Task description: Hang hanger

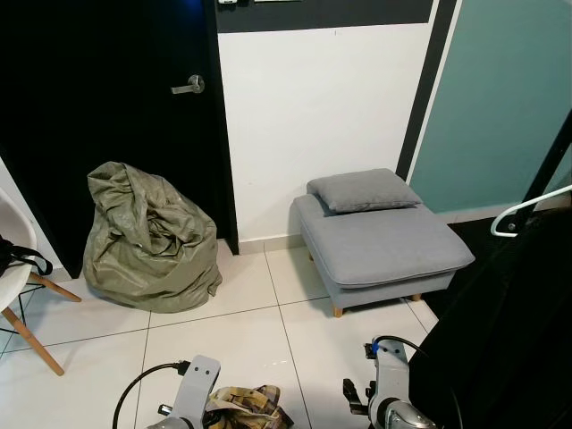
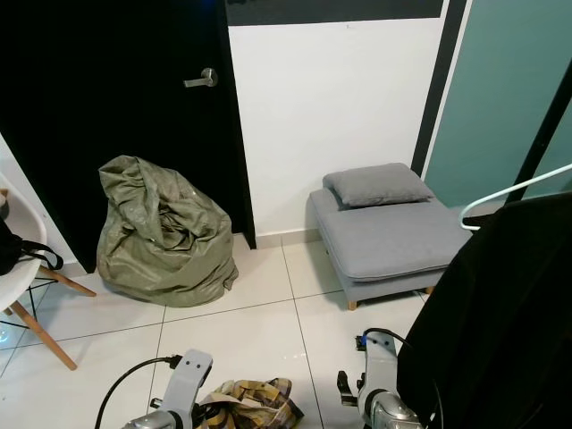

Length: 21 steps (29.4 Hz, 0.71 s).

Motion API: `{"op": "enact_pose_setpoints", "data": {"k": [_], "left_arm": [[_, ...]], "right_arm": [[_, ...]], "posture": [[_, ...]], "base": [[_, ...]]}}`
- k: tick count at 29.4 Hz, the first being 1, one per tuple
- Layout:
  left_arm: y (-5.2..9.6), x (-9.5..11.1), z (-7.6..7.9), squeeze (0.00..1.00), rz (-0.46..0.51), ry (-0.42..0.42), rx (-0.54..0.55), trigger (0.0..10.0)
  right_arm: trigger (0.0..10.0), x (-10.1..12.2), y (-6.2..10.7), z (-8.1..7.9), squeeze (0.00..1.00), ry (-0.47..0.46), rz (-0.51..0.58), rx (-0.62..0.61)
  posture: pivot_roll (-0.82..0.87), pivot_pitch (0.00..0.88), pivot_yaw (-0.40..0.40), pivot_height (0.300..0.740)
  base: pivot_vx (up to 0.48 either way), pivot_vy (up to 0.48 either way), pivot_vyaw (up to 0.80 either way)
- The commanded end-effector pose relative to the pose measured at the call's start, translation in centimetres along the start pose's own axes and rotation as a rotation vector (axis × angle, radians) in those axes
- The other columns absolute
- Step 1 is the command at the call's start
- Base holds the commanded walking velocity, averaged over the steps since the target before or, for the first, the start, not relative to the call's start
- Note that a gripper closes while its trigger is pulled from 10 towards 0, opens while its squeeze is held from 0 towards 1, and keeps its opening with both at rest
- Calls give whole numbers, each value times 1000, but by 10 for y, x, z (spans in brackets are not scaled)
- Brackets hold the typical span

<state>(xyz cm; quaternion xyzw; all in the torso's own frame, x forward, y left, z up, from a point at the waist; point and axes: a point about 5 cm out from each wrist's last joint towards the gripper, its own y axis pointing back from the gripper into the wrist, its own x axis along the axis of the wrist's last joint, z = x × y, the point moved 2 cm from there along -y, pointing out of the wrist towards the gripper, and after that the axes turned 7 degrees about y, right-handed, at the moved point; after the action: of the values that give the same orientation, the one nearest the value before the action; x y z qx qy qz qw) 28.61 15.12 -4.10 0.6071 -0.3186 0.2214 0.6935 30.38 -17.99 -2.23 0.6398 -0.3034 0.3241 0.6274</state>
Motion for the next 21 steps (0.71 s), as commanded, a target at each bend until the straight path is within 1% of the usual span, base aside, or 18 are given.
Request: {"op": "enact_pose_setpoints", "data": {"k": [1, 4, 7, 10, 15, 18, 21], "left_arm": [[0, -2, -2, 0, -12, 0, 7, 10000], [0, -2, -1, 0, -13, 5, 6, 10000], [0, -2, 0, 0, -15, 29, 1, 10000], [-1, -2, 0, 0, -16, 32, 1, 10000], [-1, -2, 1, 0, -21, -2, -1, 10000], [-2, 1, 3, 0, -17, -41, -9, 10000], [-2, 2, 3, 0, -16, -44, -9, 10000]], "right_arm": [[10000, -4, 1, 0, 0, -25, -5, -5], [10000, -4, 1, 1, 0, -36, -5, -7], [10000, -4, 1, 1, 0, -47, -4, -5], [10000, -4, 1, 1, 0, -49, -4, -4], [10000, -4, 1, 1, 0, -59, -5, 0], [10000, -3, 1, 1, 0, -53, -7, 0], [10000, -3, 0, 1, 0, -47, -7, 1]], "posture": [[49, 65, 41, 740], [53, 54, 39, 740], [53, 59, 41, 740], [51, 66, 41, 740], [44, 65, 48, 740], [51, 63, 51, 740], [51, 63, 51, 740]], "base": [[0, 0, 0], [0, 0, 0], [0, 0, 0], [0, 0, 0], [0, 0, 0], [0, 0, 0], [0, 0, 0]]}}
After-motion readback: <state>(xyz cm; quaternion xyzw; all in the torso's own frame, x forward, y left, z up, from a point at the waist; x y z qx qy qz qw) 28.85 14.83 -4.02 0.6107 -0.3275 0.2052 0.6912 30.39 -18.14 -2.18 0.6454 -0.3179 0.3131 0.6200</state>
